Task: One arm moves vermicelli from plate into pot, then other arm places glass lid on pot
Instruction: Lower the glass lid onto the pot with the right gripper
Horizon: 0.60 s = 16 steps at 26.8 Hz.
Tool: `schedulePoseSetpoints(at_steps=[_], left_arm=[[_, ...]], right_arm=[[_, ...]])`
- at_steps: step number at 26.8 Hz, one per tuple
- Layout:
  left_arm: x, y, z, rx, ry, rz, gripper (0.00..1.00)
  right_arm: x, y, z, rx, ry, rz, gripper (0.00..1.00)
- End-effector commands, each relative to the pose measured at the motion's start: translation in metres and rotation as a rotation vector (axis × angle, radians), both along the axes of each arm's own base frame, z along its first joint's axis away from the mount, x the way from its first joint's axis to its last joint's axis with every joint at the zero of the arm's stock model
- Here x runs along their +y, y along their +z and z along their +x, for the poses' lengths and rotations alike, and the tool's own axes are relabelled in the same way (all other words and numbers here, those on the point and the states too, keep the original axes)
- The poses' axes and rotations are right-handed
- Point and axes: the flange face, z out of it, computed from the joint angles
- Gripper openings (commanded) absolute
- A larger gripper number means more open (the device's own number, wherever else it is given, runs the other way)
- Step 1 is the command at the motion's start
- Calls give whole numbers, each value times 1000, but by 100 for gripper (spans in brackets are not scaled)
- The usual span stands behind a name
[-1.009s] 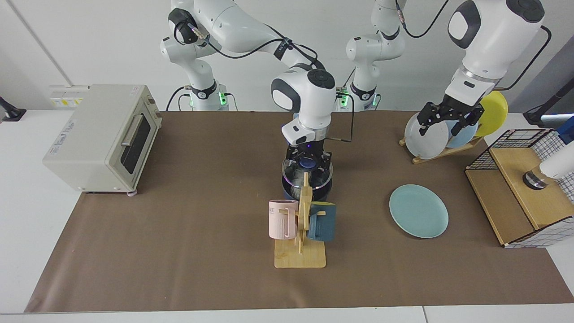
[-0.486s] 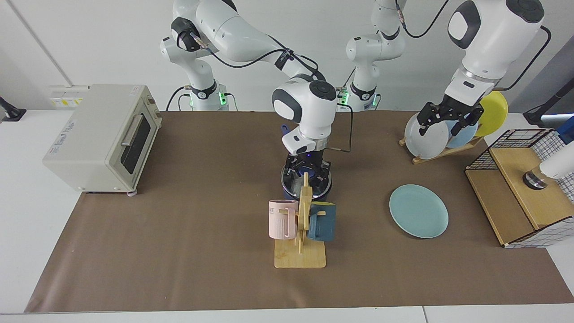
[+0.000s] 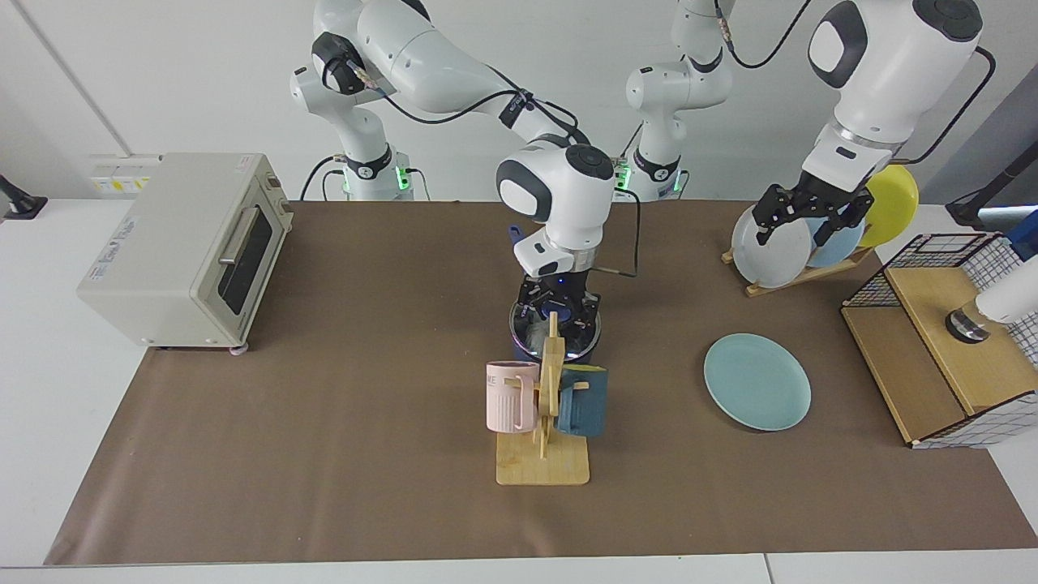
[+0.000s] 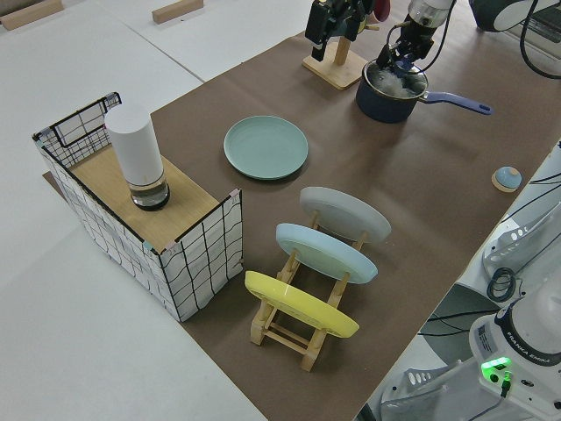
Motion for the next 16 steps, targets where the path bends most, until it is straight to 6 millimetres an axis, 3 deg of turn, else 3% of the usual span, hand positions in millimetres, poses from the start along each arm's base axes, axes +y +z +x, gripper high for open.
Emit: schedulePoseSetpoints(at_steps=[1,16], left_arm=[[-2,1,-9,9,-6,7,100],[-1,6,-8,-3,-10,14,100]], right_arm=[[8,-11,2,-17,-44,10,0],[2,-11,7,-48,-34,-20,0]])
